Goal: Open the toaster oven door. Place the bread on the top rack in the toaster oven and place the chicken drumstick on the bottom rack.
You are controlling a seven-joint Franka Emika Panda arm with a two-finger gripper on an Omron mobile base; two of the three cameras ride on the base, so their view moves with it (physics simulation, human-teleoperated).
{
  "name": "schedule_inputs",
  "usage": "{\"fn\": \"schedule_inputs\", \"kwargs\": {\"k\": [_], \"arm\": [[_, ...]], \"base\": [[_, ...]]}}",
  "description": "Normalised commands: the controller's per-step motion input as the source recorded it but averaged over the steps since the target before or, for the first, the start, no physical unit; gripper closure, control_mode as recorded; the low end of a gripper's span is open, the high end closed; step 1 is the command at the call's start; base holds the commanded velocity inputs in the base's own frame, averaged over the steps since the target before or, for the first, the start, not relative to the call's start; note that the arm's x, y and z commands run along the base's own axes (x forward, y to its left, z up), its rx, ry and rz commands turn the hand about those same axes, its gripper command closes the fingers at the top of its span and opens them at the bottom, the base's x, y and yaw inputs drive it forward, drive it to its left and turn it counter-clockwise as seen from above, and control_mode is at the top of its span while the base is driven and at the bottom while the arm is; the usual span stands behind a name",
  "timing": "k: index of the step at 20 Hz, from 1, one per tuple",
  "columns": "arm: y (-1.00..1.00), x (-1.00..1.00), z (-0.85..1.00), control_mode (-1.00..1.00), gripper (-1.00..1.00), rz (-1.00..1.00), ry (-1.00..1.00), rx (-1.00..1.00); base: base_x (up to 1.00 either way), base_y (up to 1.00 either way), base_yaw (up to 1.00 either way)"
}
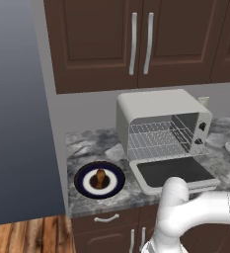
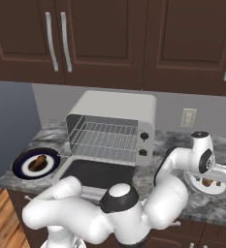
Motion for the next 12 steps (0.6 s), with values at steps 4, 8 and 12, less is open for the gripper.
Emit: {"fn": "schedule_inputs", "kwargs": {"k": [4, 8, 12], "arm": [[-0.02, 0.27, -0.18, -1.0, -1.0, 0.0, 0.0, 0.01], [0.0, 0.51, -0.02, -1.0, -1.0, 0.0, 0.0, 0.0], [0.0, 0.48, -0.22, -1.0, 1.0, 0.0, 0.01, 0.0]], "base": [[0.0, 0.0, 0.0], [0.0, 0.0, 0.0], [0.0, 0.0, 0.0]]}}
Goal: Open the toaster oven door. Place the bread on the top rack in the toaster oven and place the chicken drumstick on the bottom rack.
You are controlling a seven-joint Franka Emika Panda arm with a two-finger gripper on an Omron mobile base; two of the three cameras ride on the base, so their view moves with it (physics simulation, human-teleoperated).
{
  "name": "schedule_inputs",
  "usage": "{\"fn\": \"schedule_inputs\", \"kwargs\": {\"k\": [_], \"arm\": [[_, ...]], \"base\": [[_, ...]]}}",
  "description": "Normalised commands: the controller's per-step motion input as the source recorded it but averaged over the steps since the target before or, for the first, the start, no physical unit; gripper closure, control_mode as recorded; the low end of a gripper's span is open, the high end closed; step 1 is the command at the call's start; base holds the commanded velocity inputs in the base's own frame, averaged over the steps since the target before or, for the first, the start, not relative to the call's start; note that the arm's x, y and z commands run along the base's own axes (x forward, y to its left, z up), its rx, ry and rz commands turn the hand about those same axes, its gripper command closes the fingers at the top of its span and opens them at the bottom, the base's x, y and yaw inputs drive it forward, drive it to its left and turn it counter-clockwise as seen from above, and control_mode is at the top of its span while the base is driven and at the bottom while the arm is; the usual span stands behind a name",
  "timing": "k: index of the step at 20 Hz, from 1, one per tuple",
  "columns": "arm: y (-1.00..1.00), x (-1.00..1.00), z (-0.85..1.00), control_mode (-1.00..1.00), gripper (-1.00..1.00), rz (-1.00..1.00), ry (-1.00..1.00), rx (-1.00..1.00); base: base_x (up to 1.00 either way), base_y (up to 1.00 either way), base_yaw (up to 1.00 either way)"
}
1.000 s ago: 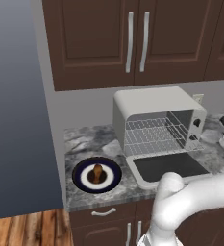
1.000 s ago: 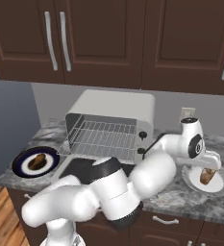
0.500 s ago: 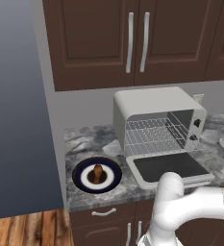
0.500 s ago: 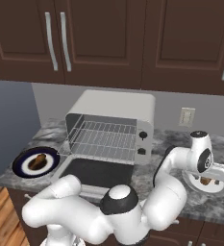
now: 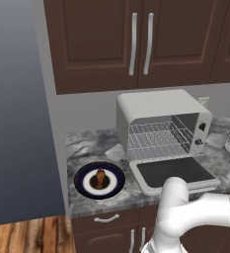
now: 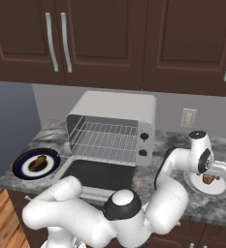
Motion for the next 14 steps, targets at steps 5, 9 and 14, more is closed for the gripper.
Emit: {"fn": "schedule_inputs", "kwargs": {"k": [5, 9, 14], "arm": [[0.0, 0.06, 0.03, -1.0, 1.0, 0.04, 0.07, 0.0], [0.28, -0.53, 0.84, -1.0, 1.0, 0.14, 0.0, -0.06], [0.77, -0.84, 0.82, -1.0, 1.0, 0.32, 0.0, -0.09]], "base": [[0.0, 0.0, 0.0], [0.0, 0.0, 0.0], [0.0, 0.0, 0.0]]}}
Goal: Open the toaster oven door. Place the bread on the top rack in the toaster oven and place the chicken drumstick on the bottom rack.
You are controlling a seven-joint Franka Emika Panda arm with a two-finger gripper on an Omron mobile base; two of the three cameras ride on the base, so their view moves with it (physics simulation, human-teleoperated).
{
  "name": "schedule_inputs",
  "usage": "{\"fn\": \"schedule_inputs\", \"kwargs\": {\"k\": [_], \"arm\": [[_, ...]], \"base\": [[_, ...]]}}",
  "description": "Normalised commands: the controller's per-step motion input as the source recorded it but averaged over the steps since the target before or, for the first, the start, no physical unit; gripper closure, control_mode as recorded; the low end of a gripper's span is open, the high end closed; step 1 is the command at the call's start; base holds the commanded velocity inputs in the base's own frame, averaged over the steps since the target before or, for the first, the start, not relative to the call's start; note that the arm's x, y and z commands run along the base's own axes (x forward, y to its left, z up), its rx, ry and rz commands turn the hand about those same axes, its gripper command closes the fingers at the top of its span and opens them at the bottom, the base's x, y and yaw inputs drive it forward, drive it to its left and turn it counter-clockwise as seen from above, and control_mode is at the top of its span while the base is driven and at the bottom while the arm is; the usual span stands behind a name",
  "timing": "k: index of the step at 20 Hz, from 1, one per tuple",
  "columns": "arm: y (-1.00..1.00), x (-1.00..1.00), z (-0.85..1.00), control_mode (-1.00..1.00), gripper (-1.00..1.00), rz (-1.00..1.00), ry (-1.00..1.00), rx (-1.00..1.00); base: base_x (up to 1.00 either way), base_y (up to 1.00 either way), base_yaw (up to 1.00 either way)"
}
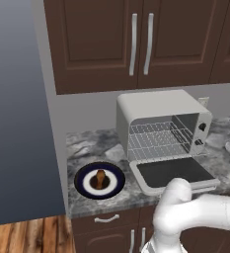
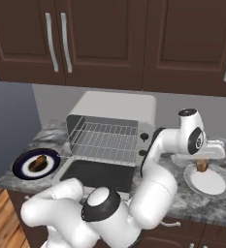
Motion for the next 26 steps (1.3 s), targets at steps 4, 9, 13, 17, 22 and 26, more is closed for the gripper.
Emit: {"fn": "schedule_inputs", "kwargs": {"k": [4, 9, 13, 17, 22, 26], "arm": [[1.0, -0.93, 0.36, -1.0, 1.0, 0.49, 0.0, -0.12], [1.0, -0.66, 0.54, -1.0, 1.0, 0.48, 0.0, -0.15], [1.0, -0.13, 0.38, -1.0, 1.0, 0.45, 0.0, -0.14], [0.95, 0.0, 0.07, -1.0, 1.0, 0.42, 0.0, -0.11], [0.63, 0.17, 0.02, -1.0, 1.0, 0.4, 0.0, -0.1], [0.26, 0.34, 0.0, -1.0, 1.0, 0.38, 0.05, -0.04]], "base": [[0.0, 0.0, 0.0], [0.0, 0.0, 0.0], [0.0, 0.0, 0.0], [0.0, 0.0, 0.0], [0.0, 0.0, 0.0], [0.0, 0.0, 0.0]]}}
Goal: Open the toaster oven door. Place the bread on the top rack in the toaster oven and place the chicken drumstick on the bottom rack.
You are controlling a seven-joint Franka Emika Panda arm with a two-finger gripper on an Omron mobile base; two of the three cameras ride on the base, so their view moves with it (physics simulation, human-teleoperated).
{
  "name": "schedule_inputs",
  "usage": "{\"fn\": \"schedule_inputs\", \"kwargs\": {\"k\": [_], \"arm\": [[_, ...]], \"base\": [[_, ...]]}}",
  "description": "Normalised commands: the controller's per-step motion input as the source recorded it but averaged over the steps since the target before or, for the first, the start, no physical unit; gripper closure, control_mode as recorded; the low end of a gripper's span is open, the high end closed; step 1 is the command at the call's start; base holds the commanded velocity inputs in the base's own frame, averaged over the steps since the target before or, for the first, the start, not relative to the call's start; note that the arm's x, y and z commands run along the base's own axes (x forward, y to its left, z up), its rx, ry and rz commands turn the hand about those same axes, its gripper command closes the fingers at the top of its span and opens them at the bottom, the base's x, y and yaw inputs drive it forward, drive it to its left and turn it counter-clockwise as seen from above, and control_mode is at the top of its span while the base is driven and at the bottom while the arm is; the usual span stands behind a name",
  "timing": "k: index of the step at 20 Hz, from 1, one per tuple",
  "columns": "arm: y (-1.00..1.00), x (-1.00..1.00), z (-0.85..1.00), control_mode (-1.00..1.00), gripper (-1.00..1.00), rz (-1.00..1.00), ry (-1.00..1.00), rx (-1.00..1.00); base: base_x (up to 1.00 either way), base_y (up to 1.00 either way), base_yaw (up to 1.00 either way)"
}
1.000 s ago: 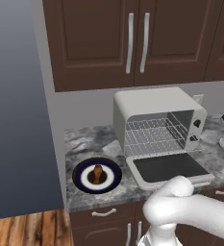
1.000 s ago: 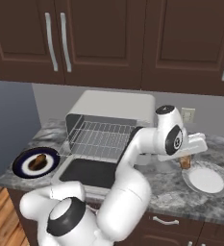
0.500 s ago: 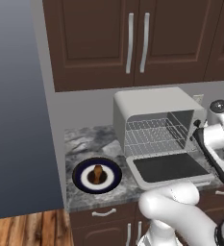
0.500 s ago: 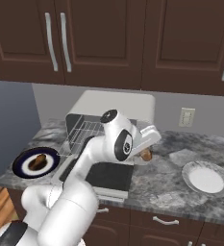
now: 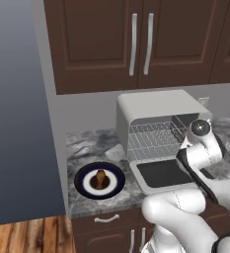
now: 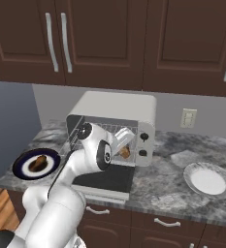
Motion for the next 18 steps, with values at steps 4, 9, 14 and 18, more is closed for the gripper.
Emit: {"fn": "schedule_inputs", "kwargs": {"k": [4, 9, 14, 18], "arm": [[0.18, 0.35, 0.0, -1.0, 1.0, 0.4, 0.15, 0.0], [0.19, -0.31, 0.08, -1.0, 1.0, 0.35, 0.04, -0.01], [0.24, -0.07, 0.1, -1.0, 1.0, 0.28, 0.0, -0.1], [0.01, 0.03, 0.14, -1.0, 1.0, 0.27, 0.0, -0.12]], "base": [[0.0, 0.0, 0.0], [0.0, 0.0, 0.0], [0.0, 0.0, 0.0], [0.0, 0.0, 0.0]]}}
